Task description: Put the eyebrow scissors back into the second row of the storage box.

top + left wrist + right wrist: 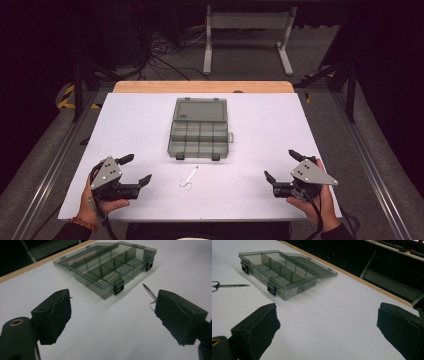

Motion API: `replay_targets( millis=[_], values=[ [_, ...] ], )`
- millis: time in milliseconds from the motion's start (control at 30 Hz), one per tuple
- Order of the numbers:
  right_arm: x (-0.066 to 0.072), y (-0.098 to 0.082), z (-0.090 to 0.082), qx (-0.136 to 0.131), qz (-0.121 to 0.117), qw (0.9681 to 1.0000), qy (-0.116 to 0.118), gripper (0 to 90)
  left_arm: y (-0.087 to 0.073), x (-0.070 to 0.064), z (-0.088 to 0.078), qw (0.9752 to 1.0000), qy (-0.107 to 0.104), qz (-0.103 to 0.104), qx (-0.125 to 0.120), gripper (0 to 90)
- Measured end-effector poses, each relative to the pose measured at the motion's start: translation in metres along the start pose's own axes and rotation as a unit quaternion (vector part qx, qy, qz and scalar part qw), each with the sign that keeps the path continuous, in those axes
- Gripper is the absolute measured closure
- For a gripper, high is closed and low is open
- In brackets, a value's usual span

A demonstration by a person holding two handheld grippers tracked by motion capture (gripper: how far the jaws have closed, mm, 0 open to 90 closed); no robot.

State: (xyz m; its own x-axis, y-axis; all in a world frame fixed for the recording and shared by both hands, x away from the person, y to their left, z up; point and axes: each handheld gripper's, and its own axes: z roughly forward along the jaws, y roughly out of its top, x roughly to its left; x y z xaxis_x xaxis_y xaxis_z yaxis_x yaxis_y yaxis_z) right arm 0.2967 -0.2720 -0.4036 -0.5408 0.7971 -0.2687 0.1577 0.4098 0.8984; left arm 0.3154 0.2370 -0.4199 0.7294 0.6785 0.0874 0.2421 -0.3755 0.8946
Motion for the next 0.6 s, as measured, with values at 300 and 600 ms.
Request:
replay_targets(
  millis=[300,600],
  values=[
    [0.001,-0.002,0.000,0.007,-0.002,1.0000,-0.002,4.2,0.013,-0.016,0.026,0.9993,-0.024,-0.013,0.027,15.5],
    [0.001,-0.004,0.002,0.015,-0.002,0.9999,0.000,4.2,0.022,-0.035,0.068,0.9950,-0.036,-0.003,0.093,19.7]
  ],
)
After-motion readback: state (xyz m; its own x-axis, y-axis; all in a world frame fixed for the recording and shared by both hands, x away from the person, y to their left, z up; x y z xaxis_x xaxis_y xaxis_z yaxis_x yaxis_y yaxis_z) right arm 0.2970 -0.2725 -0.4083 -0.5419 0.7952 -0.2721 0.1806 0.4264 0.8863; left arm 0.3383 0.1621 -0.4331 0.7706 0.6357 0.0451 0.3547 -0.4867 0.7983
